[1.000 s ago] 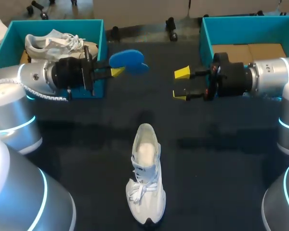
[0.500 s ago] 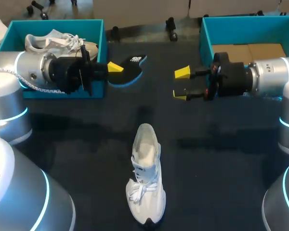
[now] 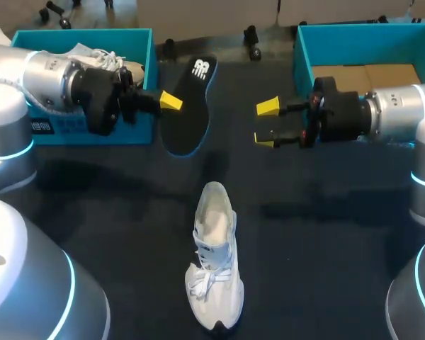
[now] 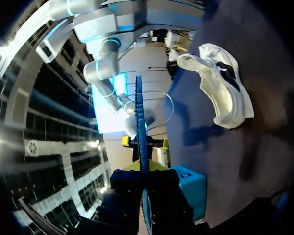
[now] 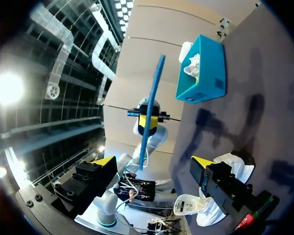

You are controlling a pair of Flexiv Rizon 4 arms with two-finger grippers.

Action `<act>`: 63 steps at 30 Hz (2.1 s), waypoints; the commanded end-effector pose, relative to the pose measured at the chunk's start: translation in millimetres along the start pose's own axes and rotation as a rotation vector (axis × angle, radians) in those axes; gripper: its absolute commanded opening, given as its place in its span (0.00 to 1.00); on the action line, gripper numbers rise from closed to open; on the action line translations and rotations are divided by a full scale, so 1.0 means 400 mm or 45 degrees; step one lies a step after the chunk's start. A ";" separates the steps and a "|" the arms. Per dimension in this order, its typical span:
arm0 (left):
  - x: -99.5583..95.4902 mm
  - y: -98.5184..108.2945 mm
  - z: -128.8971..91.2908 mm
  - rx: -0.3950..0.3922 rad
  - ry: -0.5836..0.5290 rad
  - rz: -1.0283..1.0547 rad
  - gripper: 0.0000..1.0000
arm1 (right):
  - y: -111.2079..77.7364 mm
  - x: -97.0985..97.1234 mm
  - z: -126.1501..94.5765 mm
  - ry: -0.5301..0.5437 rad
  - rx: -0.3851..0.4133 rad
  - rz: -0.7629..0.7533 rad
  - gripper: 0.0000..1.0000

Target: Take the shoe out of the shoebox, open the shoe tongue, remove and reinsert the insole, then place the shoe into the shoebox

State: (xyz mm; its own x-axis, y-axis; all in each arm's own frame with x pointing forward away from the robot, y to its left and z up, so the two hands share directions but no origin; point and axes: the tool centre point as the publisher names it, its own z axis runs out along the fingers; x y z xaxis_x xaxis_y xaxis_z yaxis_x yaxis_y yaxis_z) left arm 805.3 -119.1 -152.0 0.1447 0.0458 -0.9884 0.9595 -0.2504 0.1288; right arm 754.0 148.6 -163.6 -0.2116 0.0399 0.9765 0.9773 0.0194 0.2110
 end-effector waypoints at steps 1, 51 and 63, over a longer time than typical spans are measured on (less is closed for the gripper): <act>0.005 0.005 0.008 -0.009 0.263 0.478 0.00 | -0.001 -0.001 0.004 -0.002 -0.002 0.001 1.00; 0.112 -0.045 0.126 -0.101 -0.032 0.015 0.00 | -0.035 -0.045 0.104 -0.033 -0.086 0.172 1.00; 0.116 -0.022 0.135 -0.119 -0.037 -0.014 0.00 | -0.048 -0.050 0.133 -0.034 -0.081 0.234 1.00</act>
State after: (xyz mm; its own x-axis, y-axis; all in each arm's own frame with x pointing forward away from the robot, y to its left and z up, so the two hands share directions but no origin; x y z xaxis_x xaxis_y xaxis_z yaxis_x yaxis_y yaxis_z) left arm 788.2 -165.7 -202.5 0.1270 0.0204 -0.9917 0.9804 -0.1547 0.1223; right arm 738.2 197.5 -189.0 -0.0293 0.0611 0.9977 0.9981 -0.0528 0.0325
